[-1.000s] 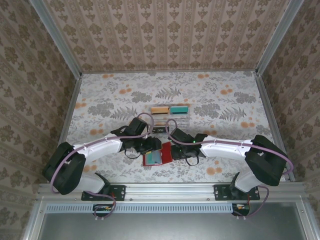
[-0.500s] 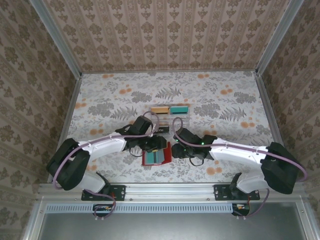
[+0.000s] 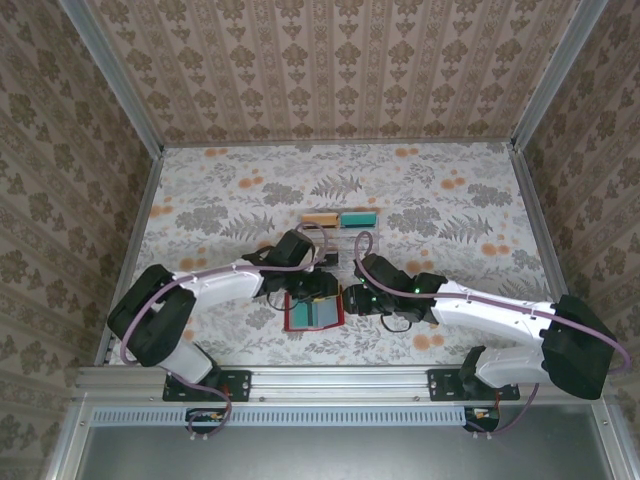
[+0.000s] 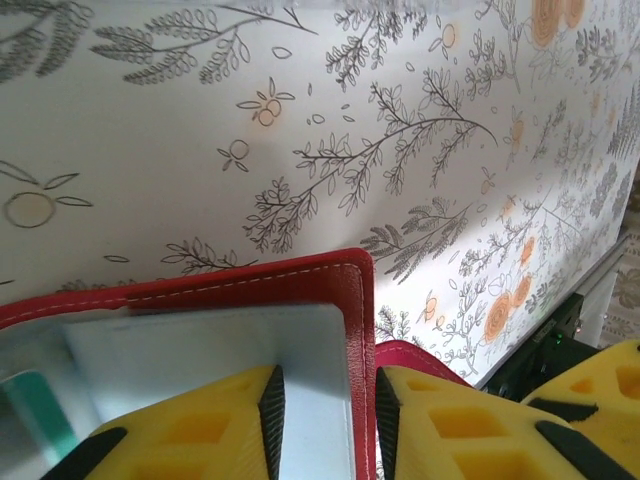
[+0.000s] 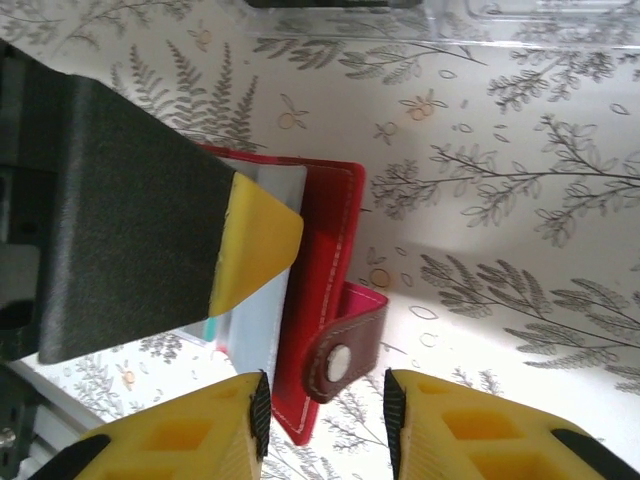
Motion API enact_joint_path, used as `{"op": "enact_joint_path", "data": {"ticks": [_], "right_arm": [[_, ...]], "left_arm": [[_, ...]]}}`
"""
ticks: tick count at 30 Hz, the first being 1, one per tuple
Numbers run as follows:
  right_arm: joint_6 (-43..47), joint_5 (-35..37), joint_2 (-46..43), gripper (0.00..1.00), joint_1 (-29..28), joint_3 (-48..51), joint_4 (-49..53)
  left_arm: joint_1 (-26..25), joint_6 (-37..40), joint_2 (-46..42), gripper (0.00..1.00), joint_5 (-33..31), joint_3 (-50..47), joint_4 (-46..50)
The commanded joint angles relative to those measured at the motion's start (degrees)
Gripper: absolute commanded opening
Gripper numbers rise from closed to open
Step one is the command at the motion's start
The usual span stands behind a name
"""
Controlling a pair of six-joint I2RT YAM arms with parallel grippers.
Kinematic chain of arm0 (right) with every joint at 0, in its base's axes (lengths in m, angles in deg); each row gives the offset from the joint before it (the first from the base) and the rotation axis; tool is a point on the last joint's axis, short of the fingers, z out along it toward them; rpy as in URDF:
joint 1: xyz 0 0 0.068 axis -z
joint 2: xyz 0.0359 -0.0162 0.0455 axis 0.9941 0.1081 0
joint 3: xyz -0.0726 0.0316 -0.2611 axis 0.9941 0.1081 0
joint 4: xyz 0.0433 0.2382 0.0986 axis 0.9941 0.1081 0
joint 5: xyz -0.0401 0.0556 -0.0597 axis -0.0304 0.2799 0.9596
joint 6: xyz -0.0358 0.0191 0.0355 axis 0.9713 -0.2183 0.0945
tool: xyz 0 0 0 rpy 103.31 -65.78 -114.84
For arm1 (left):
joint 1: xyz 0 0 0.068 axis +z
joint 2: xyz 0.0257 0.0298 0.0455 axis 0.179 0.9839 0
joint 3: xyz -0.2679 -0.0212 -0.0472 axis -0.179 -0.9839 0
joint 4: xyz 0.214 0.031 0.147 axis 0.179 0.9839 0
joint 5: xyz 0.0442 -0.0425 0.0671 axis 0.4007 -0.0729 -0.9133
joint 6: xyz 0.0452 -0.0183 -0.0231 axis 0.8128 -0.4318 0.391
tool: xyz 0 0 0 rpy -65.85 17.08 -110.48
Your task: Take the credit cards out of the card holder
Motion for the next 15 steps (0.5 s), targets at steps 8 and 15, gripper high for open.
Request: {"op": "enact_joint_path", "data": {"ticks": [8,15], "right_arm": [[0.0,-7.6,6.2,0.31,-1.6,-2.7,-8.1],[0.1,-7.6,12.2,0.28,-2.4,-4.4,-7.1]], "left_arm": [[3.0,1.3,-1.8,0.31,-2.2,-0.3,3.6],[5.3,2.4,-6.0,0.31,-3.8,-0.6,8.2]]}}
